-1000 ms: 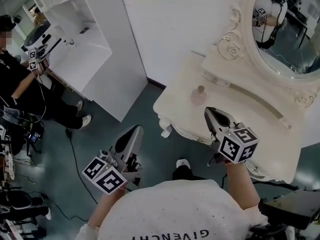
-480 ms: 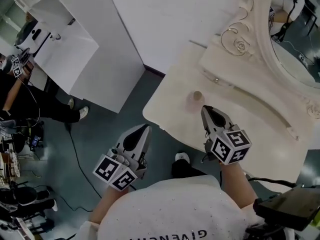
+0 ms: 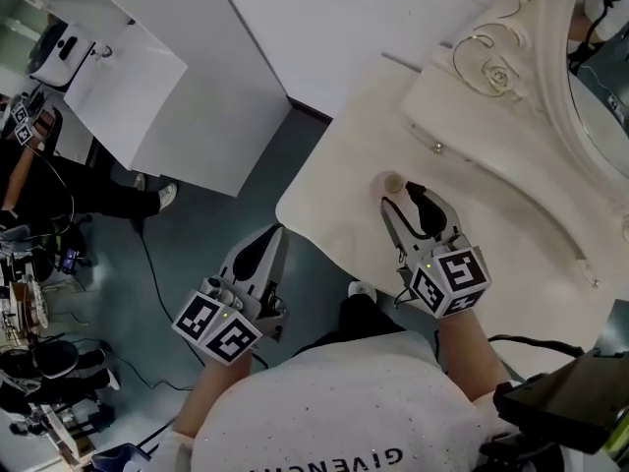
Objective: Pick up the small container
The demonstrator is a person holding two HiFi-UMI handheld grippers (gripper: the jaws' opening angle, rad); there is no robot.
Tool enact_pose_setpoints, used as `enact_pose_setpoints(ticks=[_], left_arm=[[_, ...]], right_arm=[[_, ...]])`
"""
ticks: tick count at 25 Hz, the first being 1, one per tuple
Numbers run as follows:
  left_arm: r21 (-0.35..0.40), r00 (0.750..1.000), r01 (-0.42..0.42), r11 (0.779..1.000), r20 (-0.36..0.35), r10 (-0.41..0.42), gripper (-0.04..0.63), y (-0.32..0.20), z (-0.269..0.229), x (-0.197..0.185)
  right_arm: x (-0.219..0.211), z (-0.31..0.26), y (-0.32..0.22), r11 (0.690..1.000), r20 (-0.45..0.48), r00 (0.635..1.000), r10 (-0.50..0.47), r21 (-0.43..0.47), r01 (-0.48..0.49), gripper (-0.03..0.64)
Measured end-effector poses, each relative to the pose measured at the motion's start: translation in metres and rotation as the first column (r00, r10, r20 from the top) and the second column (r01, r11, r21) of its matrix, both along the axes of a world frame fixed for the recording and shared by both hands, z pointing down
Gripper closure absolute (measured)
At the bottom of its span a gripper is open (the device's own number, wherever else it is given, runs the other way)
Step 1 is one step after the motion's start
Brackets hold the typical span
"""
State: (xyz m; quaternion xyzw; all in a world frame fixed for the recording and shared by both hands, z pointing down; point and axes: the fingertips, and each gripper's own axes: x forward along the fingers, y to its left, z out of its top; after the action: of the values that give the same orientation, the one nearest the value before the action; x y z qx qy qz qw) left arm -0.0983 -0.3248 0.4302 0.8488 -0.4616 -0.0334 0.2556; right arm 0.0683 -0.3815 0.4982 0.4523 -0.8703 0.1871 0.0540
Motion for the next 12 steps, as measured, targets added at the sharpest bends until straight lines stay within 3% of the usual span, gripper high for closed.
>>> enact_pose_setpoints(ticks=[2,5,12], left_arm=[[-0.025,1.000,0.025,0.999,-0.004,-0.026,0.594,0.001,0.006,-0.007],[-0.051,0.999,0.049,0.997,-0.010,-0.050,0.594,0.001,0.012,-0.012],[-0.081,0.999,0.039,0.996,0.005,-0.039,0.594,0.005,0.019,-0.005]], right_arm=[[-0.001,0.006,-0.004,1.000,-0.028,1.000,-0.003,0.001,0.003,0.346],[-0.005,0.016,-0.010,1.000,-0.086,0.996,-0.023,-0.006,0.023,0.307],[-0.012,0.034,-0.018,0.996,-0.095,0.993,-0.063,-0.072,0.056,0.311]])
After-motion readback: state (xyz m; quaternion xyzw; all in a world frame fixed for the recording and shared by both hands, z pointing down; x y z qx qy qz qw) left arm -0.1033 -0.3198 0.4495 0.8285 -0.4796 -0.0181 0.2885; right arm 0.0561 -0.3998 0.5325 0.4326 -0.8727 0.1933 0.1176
